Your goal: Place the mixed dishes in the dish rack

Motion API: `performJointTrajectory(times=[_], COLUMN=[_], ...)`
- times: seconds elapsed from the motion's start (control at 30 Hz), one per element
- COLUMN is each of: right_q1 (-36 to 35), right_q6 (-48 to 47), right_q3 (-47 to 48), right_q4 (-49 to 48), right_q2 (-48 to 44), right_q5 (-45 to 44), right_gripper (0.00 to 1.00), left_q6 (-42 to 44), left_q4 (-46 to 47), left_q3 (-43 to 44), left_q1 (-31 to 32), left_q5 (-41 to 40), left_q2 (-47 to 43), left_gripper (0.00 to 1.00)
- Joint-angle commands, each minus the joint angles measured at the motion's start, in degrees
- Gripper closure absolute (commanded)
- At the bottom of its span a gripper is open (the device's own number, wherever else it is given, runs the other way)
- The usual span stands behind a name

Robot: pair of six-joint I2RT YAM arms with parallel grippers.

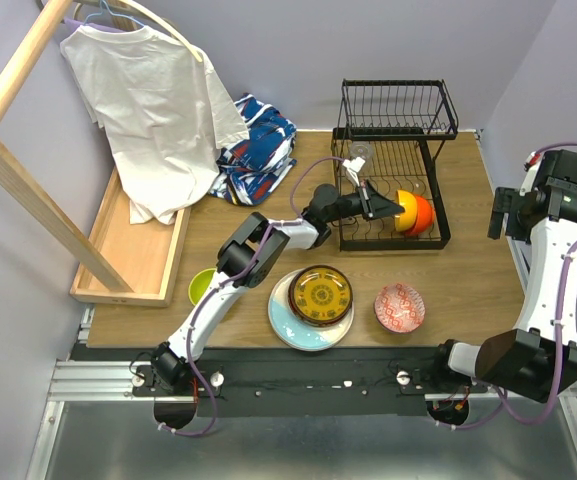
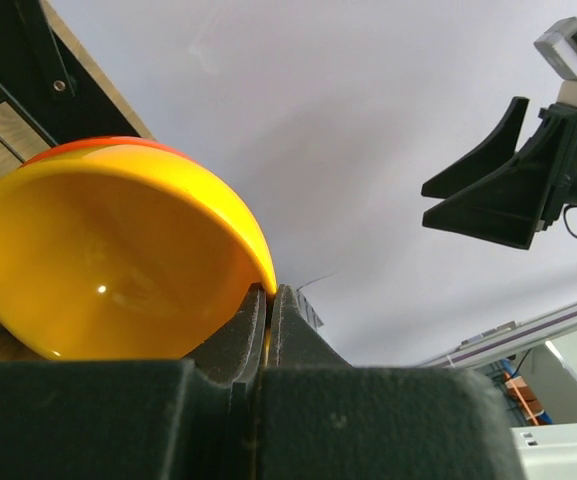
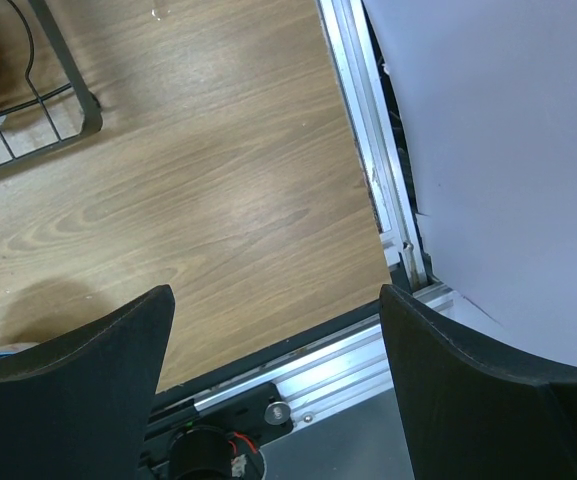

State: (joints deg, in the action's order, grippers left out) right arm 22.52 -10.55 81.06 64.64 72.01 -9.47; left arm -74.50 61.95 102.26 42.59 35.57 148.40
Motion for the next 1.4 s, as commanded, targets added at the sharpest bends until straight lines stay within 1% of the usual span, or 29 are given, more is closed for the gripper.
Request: performJointTrajectory(times=[0.0,0.2,0.43,0.6,0.9,1.1,1.2,1.33,1.37], right_q1=[0.42,0.42,0.42,0.42,0.42,0.42,0.42,0.42,0.42], right_q6=[-0.18,0.0,0.17,0.17,0.26,0.26,0.52,0.97,1.23], right_q3=[-0.72,-0.9,-1.43,-2.92,-3.27,-3.36,-3.8,-5.03,-5.29], right_q4=[1.19,0.75,0.4,0.22,-0.31,-0.22,-0.74,-1.8,-1.97], right_q2=[0.06,0.68,0.94,0.33,1.03,0.94,0.68,0.06,-0.02], right_q5=[0.25,0.86,0.86,0.95,1.04,0.86,1.21,2.35,2.44], right_gripper=[0.1,0.1,0.1,0.1,0.1,0.1,0.1,0.1,0.1], left_q6=[-1.44,-2.05,-1.7,-1.0,0.67,-0.55,0.32,1.81,2.51], left_q4=[4.75,5.64,7.04,7.39,6.6,4.94,3.8,1.07,0.72], left_q3=[2.07,0.4,0.66,3.2,5.06,2.17,0.06,-2.32,-2.76], left_q1=[0.92,0.92,0.48,0.65,1.44,0.92,0.22,-1.01,-1.19], left_q5=[0.12,-0.68,-0.15,0.73,1.52,-0.68,-1.03,-1.65,-1.65], left_q2=[2.07,1.89,3.12,3.65,3.92,3.13,1.64,-0.56,-0.91], left_gripper=[1.0,1.0,1.0,1.0,1.0,1.0,1.0,0.96,0.92])
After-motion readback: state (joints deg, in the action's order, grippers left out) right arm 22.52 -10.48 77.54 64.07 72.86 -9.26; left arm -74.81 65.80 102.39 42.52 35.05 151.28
